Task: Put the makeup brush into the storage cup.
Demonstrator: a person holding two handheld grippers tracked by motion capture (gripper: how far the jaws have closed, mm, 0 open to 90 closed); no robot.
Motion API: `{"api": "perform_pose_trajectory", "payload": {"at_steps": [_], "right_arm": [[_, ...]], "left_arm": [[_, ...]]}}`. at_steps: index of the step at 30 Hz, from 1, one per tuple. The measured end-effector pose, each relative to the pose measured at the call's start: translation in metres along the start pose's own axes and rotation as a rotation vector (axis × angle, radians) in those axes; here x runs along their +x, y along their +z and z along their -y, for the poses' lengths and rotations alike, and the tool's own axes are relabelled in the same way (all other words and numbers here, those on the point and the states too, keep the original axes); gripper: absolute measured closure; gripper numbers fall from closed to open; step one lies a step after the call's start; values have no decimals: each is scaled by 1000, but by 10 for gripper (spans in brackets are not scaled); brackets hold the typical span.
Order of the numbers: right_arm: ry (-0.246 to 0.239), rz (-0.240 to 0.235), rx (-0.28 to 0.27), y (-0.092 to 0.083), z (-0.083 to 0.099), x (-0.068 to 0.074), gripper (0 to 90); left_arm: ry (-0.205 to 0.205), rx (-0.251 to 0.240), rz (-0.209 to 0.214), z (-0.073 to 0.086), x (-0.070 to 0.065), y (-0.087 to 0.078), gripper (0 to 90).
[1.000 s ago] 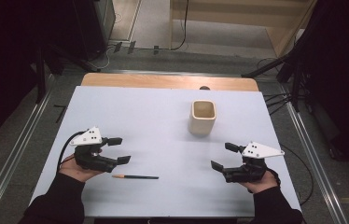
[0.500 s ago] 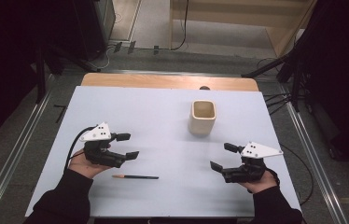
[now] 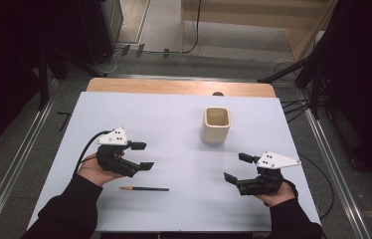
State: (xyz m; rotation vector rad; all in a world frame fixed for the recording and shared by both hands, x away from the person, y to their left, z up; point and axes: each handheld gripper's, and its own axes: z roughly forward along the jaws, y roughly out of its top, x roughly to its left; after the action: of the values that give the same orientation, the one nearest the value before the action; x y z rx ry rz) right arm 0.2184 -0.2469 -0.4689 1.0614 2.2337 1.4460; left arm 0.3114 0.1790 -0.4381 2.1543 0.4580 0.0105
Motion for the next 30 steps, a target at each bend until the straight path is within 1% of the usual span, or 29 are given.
{"api": "perform_pose_trajectory", "payload": {"at_steps": [1,2,3,4,5,7,8,9,11,12,13,14,15,16,17,18,19,20,21,22,23,24,27,28,29,30], "right_arm": [[0,0,0,0,0,0,141],[-2,-2,2,0,0,0,141],[-1,-3,3,0,0,0,141],[-2,-4,3,0,0,0,141],[-3,-6,3,1,0,0,141],[-6,-6,5,1,0,0,141],[-6,-7,5,1,0,0,141],[-6,-7,5,1,0,1,141],[-8,-8,6,1,0,1,141],[-9,-9,6,1,0,1,141],[-9,-10,7,1,0,1,141],[-9,-10,7,1,0,1,141],[-10,-10,7,1,0,1,141],[-9,-11,7,1,0,1,141],[-9,-12,7,1,0,1,141],[-9,-12,7,1,0,1,141],[-8,-12,7,1,0,1,141],[-8,-12,7,1,0,1,141],[-8,-13,7,1,0,1,141],[-6,-10,7,1,0,1,141],[-3,-9,8,1,0,1,141],[-3,-9,8,1,0,1,141],[-2,-7,15,2,0,0,141],[-3,-7,17,2,0,0,141],[-3,-7,17,2,0,0,141],[-2,-7,18,2,1,0,141]], "left_arm": [[0,0,0,0,0,0,252],[19,40,7,-1,1,2,252],[25,52,17,-2,2,2,252],[25,52,17,-2,2,2,251],[54,57,30,-3,2,3,252],[88,65,46,-4,2,4,252],[101,68,57,-5,2,4,252],[101,68,57,-5,2,4,254],[124,82,84,-6,3,5,254],[138,79,99,-7,3,5,255],[168,91,124,-9,2,5,262],[168,91,124,-9,2,5,263],[191,106,142,-10,2,6,263],[202,113,147,-11,2,6,269],[212,142,140,-13,2,6,271],[212,142,140,-13,2,6,271],[202,160,134,-14,2,6,272],[202,160,134,-14,2,6,273],[198,173,130,-14,2,7,273],[198,207,129,-15,1,7,273],[198,207,129,-15,1,7,274],[200,224,124,-15,0,7,274],[207,320,132,-16,-4,10,272],[207,320,132,-16,-4,10,268],[216,343,130,-17,-5,10,268],[214,360,128,-17,-7,11,267]]}}
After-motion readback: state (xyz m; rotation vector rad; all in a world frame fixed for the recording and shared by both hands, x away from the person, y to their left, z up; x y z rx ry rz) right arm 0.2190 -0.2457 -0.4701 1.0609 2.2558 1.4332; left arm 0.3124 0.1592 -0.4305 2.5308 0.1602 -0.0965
